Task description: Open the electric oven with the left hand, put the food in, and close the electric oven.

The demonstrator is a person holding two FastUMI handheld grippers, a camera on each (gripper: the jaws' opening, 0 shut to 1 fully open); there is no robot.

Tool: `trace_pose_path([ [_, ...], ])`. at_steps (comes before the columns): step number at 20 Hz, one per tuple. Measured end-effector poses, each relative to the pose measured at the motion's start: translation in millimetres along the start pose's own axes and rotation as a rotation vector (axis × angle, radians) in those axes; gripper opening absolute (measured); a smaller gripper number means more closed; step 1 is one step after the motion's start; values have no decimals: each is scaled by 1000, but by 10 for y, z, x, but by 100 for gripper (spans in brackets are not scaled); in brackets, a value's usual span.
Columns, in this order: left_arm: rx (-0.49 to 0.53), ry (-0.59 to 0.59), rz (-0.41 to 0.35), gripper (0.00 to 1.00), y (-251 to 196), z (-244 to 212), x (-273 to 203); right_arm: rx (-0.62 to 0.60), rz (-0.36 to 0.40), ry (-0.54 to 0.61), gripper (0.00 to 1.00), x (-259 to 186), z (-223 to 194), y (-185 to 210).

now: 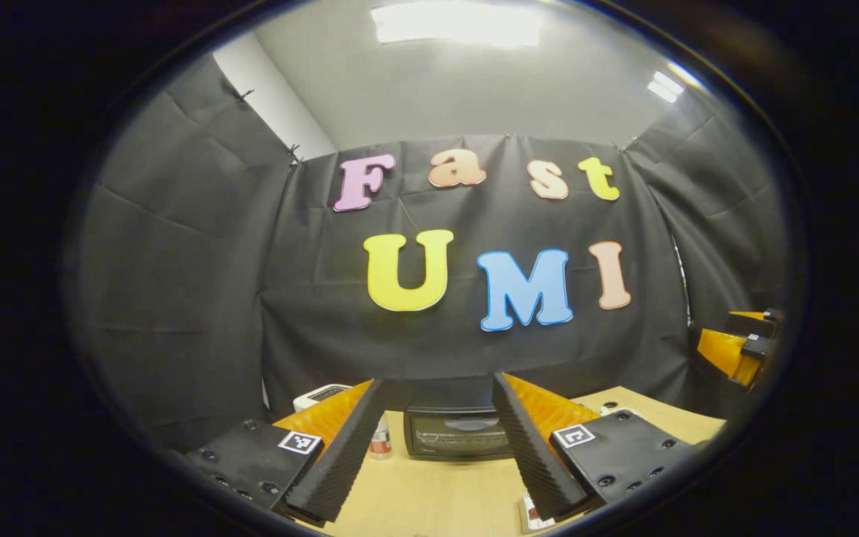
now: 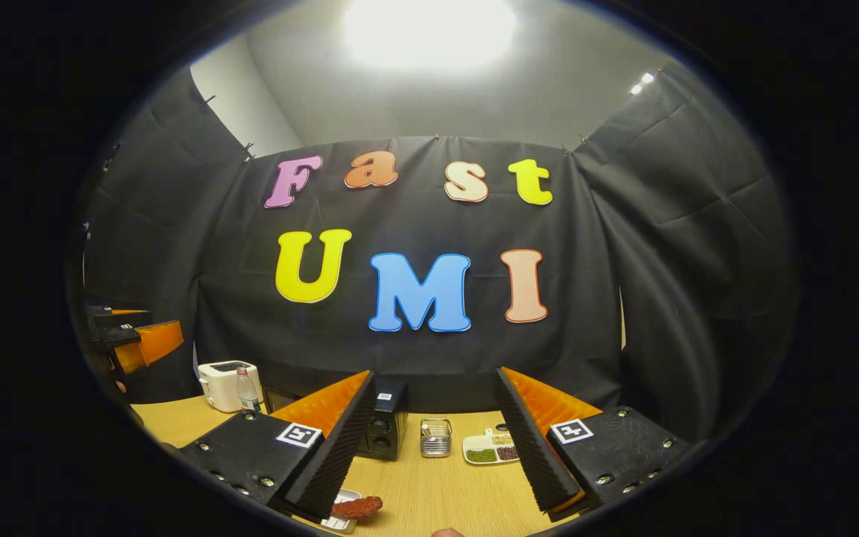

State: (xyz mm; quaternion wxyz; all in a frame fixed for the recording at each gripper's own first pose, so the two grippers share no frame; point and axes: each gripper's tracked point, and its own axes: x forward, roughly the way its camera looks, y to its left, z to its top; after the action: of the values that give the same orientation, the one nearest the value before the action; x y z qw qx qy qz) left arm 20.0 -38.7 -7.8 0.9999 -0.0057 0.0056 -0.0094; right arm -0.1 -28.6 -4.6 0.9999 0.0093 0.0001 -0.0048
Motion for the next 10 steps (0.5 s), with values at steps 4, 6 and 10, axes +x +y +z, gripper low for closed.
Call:
trace_pose_path([
  [4,15,-9,20,100,-111,-9,152,14,37,2,96,43,-42,-53],
  [6,11,-14,18,100,-171,-28,280,9,48,4,96,56,-87,-84],
  [10,22,-11,-3,100,-265,-125,667,21,40,13,96,73,-94,-141],
])
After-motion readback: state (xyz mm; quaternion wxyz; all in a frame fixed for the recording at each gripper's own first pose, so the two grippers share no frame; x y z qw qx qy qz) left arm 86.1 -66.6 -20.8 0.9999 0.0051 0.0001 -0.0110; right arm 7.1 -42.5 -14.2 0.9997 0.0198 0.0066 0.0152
